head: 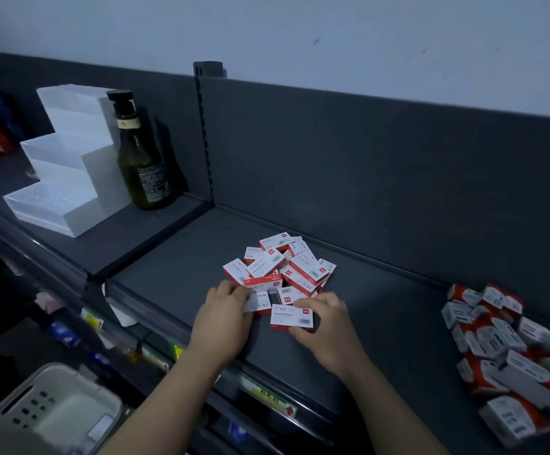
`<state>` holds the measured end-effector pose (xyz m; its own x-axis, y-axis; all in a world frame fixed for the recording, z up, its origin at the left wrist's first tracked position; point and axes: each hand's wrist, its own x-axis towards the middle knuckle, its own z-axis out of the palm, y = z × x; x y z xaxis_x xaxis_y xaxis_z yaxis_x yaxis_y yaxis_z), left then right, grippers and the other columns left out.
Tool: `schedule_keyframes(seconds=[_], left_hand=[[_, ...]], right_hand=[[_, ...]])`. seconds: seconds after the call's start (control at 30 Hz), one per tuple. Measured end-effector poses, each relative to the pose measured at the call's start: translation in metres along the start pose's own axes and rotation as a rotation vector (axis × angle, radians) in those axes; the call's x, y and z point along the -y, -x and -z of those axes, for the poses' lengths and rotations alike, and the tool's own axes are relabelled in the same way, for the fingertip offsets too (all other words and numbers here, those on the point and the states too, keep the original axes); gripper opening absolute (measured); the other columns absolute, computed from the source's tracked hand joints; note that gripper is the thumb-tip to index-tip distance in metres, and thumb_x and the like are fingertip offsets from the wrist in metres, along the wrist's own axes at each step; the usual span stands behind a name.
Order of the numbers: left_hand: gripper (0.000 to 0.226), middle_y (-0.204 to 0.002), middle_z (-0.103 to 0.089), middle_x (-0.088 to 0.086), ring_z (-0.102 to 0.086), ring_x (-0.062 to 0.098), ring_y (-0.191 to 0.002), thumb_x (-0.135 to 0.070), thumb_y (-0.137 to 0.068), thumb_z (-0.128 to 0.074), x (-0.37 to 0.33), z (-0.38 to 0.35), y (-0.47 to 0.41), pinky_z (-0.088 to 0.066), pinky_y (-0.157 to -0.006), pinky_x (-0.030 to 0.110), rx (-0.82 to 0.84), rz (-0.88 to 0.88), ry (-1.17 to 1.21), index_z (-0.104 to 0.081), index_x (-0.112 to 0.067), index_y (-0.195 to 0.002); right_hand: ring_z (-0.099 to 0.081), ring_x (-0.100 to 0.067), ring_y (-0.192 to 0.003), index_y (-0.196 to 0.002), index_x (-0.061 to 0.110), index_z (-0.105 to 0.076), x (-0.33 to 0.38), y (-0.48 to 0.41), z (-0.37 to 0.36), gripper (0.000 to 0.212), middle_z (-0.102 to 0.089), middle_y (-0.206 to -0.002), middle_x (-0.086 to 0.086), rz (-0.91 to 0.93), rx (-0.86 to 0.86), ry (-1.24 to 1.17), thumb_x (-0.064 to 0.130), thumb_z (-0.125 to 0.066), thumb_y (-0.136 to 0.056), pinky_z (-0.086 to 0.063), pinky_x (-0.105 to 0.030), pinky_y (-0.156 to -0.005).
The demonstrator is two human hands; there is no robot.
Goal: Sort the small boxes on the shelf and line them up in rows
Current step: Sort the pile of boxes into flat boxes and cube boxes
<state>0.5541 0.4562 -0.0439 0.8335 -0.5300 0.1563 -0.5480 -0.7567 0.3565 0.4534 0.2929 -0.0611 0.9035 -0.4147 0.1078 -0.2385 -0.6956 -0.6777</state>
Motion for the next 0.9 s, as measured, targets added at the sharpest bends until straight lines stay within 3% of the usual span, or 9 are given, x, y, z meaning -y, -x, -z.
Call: schedule_keyframes(seconds=[0.1,0.23,0.37,0.5,0.7,0.9], left_hand=[[0.035,-0.118,-0.055,0.001,-0.049,0.023,-0.104,-0.03,-0.089,-0.055,-0.004,0.002,0.0,-0.045,-0.084,0.032,-0.089,-0.058,-0.017,-0.059,-0.022,-0.123],[0.025,-0.097,-0.065,0.003,-0.057,0.025,-0.087,-0.02,-0.079,-0.067,-0.022,0.009,-0.005,-0.047,-0.073,0.035,-0.179,-0.214,-0.013,-0.07,-0.016,-0.103],[0.017,-0.089,-0.066,0.003,-0.059,0.027,-0.081,-0.016,-0.075,-0.069,-0.05,0.008,-0.007,-0.05,-0.07,0.036,-0.16,-0.343,0.017,-0.07,-0.014,-0.092],[0.019,-0.084,-0.068,0.005,-0.06,0.03,-0.076,-0.013,-0.073,-0.072,-0.085,0.0,0.001,-0.049,-0.067,0.037,-0.135,-0.483,0.07,-0.07,-0.012,-0.092],[0.029,-0.089,-0.068,0.004,-0.06,0.027,-0.081,-0.026,-0.078,-0.071,-0.144,-0.016,0.024,-0.049,-0.071,0.036,-0.062,-0.61,0.045,-0.07,-0.013,-0.103],[0.022,-0.078,-0.068,0.001,-0.062,0.023,-0.07,-0.026,-0.068,-0.08,-0.224,-0.026,0.061,-0.05,-0.061,0.032,-0.052,-0.732,0.036,-0.071,-0.016,-0.086]], right_hand=[[-0.038,-0.007,-0.118,-0.128,0.025,-0.056,0.002,0.005,0.004,0.051,-0.045,-0.121,0.011,-0.002,-0.011,0.068,0.037,-0.07,-0.08,-0.032,-0.017,-0.096],[-0.041,-0.006,-0.123,-0.129,0.026,-0.055,0.002,0.019,0.023,0.042,-0.049,-0.133,0.011,-0.036,-0.128,0.148,0.037,-0.06,-0.088,-0.029,-0.015,-0.097],[-0.043,-0.011,-0.127,-0.133,0.02,-0.052,-0.004,0.04,0.052,0.041,-0.051,-0.138,0.004,-0.106,-0.24,0.253,0.032,-0.053,-0.094,-0.028,-0.017,-0.102],[-0.047,-0.016,-0.126,-0.133,0.015,-0.053,-0.01,0.073,0.084,0.04,-0.054,-0.136,-0.001,-0.179,-0.314,0.336,0.025,-0.054,-0.094,-0.03,-0.02,-0.103],[-0.058,-0.021,-0.104,-0.116,0.013,-0.062,-0.029,0.135,0.132,0.027,-0.066,-0.114,-0.003,-0.336,-0.427,0.416,0.019,-0.056,-0.09,-0.044,-0.029,-0.085],[-0.057,-0.021,-0.108,-0.122,0.017,-0.06,-0.055,0.201,0.183,0.034,-0.064,-0.12,-0.002,-0.444,-0.52,0.464,0.018,-0.058,-0.089,-0.043,-0.028,-0.087]])
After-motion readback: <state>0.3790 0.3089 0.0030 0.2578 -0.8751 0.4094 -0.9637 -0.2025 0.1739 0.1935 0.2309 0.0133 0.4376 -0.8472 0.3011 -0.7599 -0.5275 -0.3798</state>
